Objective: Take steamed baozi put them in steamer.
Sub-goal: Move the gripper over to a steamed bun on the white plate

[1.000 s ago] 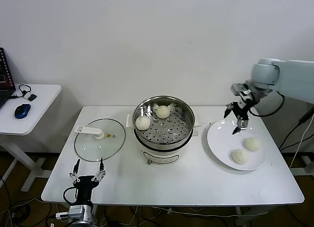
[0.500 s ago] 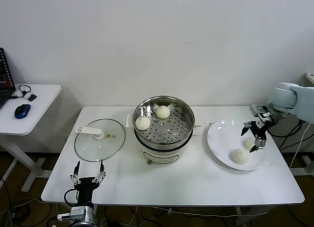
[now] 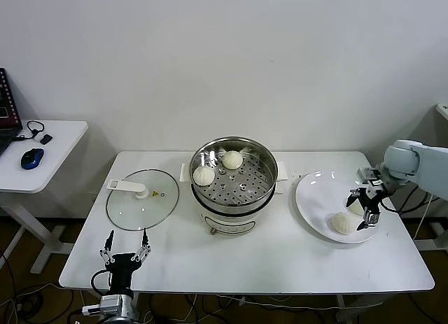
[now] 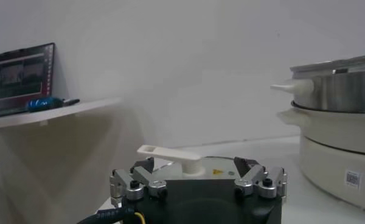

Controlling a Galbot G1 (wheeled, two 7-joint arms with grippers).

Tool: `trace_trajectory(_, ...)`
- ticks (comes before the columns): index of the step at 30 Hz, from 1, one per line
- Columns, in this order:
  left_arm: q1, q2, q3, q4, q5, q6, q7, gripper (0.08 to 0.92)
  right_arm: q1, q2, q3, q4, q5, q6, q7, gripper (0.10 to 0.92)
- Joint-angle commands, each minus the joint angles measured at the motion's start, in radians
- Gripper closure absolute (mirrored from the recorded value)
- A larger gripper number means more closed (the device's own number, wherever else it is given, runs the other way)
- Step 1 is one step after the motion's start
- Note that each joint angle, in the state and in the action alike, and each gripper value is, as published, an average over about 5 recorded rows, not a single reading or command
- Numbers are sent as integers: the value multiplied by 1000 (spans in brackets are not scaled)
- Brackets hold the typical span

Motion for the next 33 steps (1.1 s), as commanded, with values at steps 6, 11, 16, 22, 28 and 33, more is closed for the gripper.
trace_trajectory(6, 0, 5, -3, 1, -7, 1, 1, 177, -124, 12, 122, -42, -27, -16, 12, 203)
trace_trajectory(11, 1, 4, -2, -1, -10, 3, 1, 177, -138, 14, 122, -40, -30, -24, 14, 203)
trace_trajectory(16, 0, 3, 0, 2, -10, 3, 1, 177, -146, 14, 124, -44, -35, -24, 15, 203)
trace_trajectory(22, -2, 4, 3, 4, -9, 3, 1, 177, -143, 14, 130, -65, -39, -20, 19, 203)
trace_trajectory(28, -4, 3, 4, 4, -9, 3, 1, 177, -142, 14, 129, -67, -50, -15, 19, 203)
trace_trajectory(33, -2, 3, 4, 4, -9, 2, 0, 177, -147, 15, 133, -68, -51, -15, 19, 203)
